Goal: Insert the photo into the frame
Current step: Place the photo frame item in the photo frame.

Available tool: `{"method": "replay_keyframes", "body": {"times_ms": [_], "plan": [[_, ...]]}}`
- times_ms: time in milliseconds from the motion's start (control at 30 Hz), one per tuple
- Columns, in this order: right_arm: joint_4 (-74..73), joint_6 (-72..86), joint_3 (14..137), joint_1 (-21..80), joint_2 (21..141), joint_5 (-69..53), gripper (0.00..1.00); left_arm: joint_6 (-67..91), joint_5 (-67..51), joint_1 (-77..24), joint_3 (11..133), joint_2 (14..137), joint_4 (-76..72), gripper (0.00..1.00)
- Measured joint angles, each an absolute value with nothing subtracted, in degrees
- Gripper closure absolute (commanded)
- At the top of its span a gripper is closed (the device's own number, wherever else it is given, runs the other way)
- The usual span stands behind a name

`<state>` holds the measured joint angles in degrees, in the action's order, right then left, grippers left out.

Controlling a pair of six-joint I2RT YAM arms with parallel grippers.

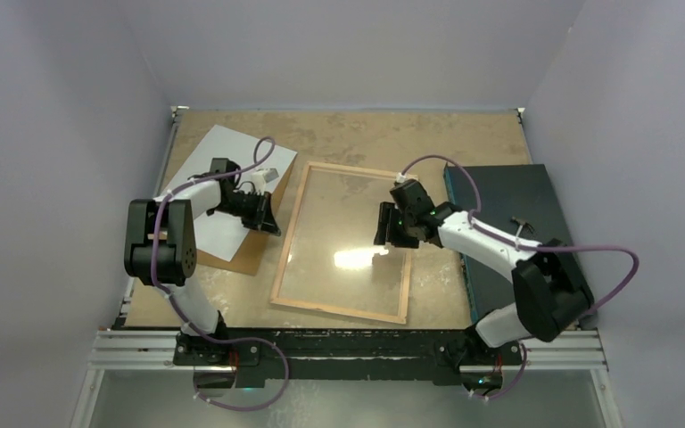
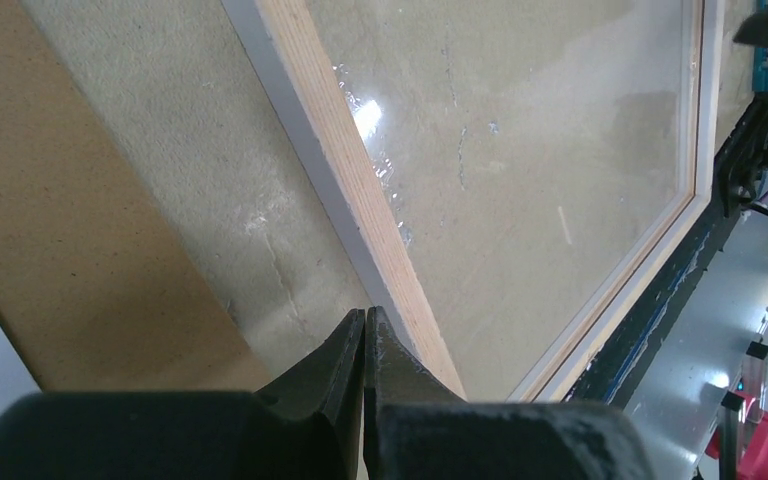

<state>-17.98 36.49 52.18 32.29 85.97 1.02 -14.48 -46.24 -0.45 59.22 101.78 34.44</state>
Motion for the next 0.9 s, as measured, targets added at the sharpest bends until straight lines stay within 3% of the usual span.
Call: {"method": "replay_keyframes", "body": {"times_ms": [200, 400, 467, 500, 533, 567, 600, 900], "plan": [[-18.87, 41.43, 46.13, 35.77, 76.86, 0.34, 0.42, -16.36, -46.24, -0.43, 60.58, 101.78, 36.73, 1.00], [-22.28, 45.19, 43.83, 36.58, 73.36, -0.69, 0.37, -19.79, -45.93, 0.89, 65.76, 102.50, 42.89, 1.00], [-22.46, 45.41, 44.53, 36.42, 73.52, -0.21, 0.36, -21.08, -45.04, 2.52, 69.69, 103.48, 45.39, 0.91], [-22.48, 45.15, 45.71, 36.40, 74.19, 0.45, 0.27, -21.85, -44.29, 3.77, 72.25, 104.12, 46.59, 0.83], [-22.46, 44.93, 47.29, 36.42, 75.22, 0.64, 0.06, -22.46, -43.44, 5.30, 75.16, 104.79, 47.79, 0.74], [-22.41, 44.62, 50.19, 36.47, 77.30, 0.84, 0.02, -23.24, -42.50, 6.92, 78.15, 105.45, 49.04, 0.65], [-21.89, 44.31, 53.76, 36.58, 80.01, 1.06, 0.01, -23.81, -41.30, 8.73, 81.32, 106.13, 49.91, 0.63], [-13.98, 37.87, 101.73, 39.59, 116.57, 0.23, 0.01, -26.61, -26.26, 22.33, 99.18, 110.76, 49.69, 0.64]]}}
